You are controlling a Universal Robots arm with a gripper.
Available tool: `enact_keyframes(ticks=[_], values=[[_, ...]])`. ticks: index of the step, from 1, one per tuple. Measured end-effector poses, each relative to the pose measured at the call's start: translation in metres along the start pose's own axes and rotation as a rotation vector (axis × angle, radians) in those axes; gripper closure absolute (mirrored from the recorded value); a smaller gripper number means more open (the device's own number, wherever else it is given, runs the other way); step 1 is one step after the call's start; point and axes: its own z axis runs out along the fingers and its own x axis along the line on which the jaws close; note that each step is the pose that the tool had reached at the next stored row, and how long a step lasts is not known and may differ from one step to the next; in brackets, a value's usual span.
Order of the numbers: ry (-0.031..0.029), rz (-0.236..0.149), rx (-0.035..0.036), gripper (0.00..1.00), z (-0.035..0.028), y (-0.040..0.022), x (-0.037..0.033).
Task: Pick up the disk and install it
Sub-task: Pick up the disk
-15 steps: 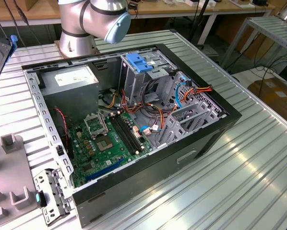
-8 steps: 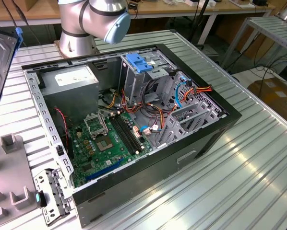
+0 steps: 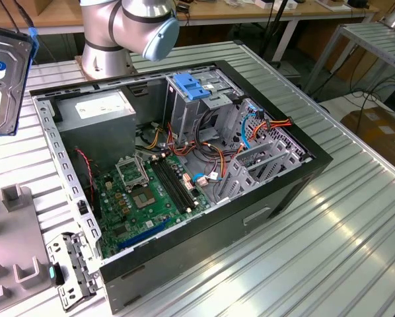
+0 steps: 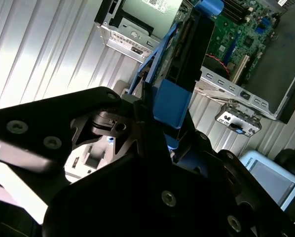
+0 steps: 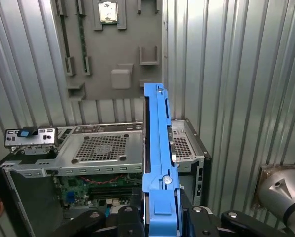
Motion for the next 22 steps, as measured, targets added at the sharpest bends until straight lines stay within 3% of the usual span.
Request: enact_keyframes(ticks=[6,11,15,17,18,19,20,22], values=[[0.0010,0.000,0.0009,0.63,0.0000,0.0001,0.0000],[0.0100,-0.004,0.0035,0.63,0.0005,-0.0008,-0.0001],[0.0131,-0.006,0.0057,0.63,0.0024,-0.0040,-0.0002],[0.0194,-0.008,0.0074,0.63,0.0054,-0.0105,-0.0006],[0.0263,-0.011,0.0122,0.63,0.0065,-0.0125,-0.0009],[0.0292,-0.012,0.0136,0.63,0.0040,-0.0136,-0.0011],[0.0294,-0.012,0.0136,0.63,-0.0041,-0.0169,-0.0012],[0.0297,-0.012,0.0141,0.63,-0.0041,-0.0169,-0.0012]])
